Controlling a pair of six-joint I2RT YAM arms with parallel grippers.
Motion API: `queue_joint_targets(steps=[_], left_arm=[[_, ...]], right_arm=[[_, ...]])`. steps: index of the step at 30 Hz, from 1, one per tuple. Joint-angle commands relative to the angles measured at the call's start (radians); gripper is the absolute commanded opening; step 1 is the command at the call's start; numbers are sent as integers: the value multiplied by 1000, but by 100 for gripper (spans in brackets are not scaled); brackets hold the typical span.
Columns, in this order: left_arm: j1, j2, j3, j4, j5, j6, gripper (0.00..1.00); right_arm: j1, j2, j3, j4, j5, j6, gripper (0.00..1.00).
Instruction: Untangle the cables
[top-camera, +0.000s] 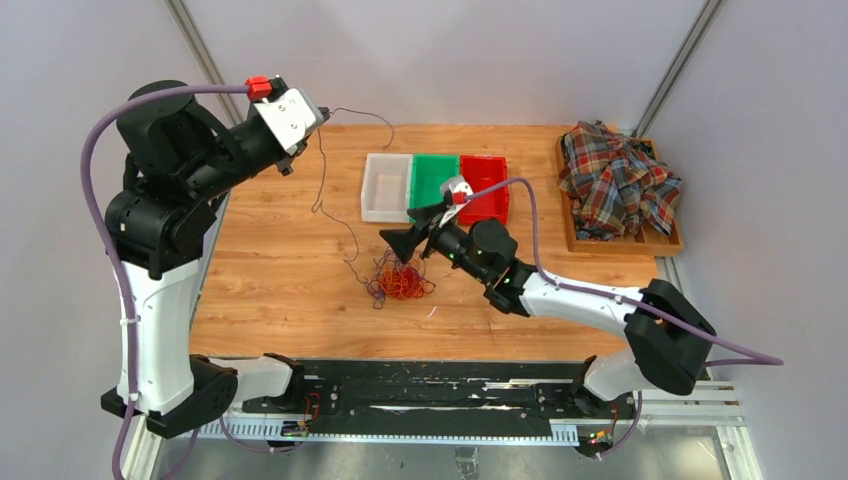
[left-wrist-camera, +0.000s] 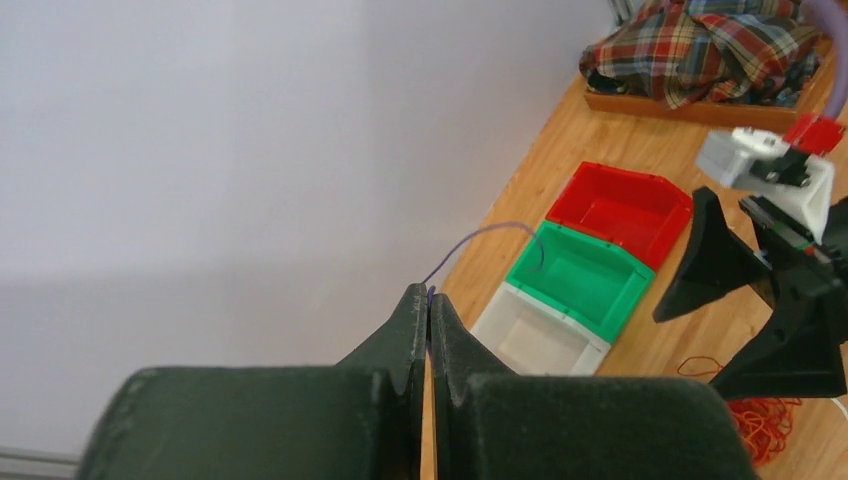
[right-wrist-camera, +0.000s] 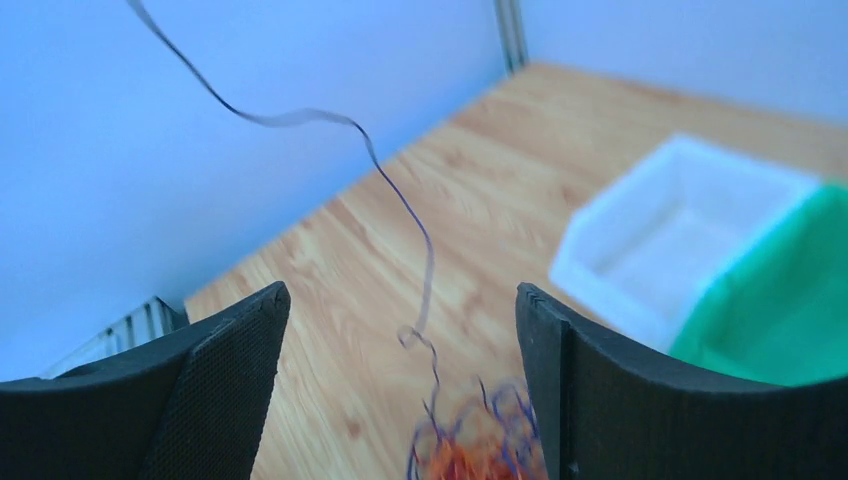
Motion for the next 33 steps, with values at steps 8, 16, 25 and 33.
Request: queue_joint_targets(steps=[8, 16, 25, 33], left_arm=[[-7, -32, -32, 26, 13, -3, 0], [-7, -28, -41, 26, 2, -53, 1], [-6, -31, -40, 26, -41, -115, 0], [-8, -56, -137, 47, -86, -111, 0]], right_arm=[[92, 203, 311, 52, -218, -199, 84], [123, 395, 549, 60, -133, -242, 82], [141, 531, 726, 34, 66, -389, 47], [32, 371, 627, 65, 77, -322, 1]])
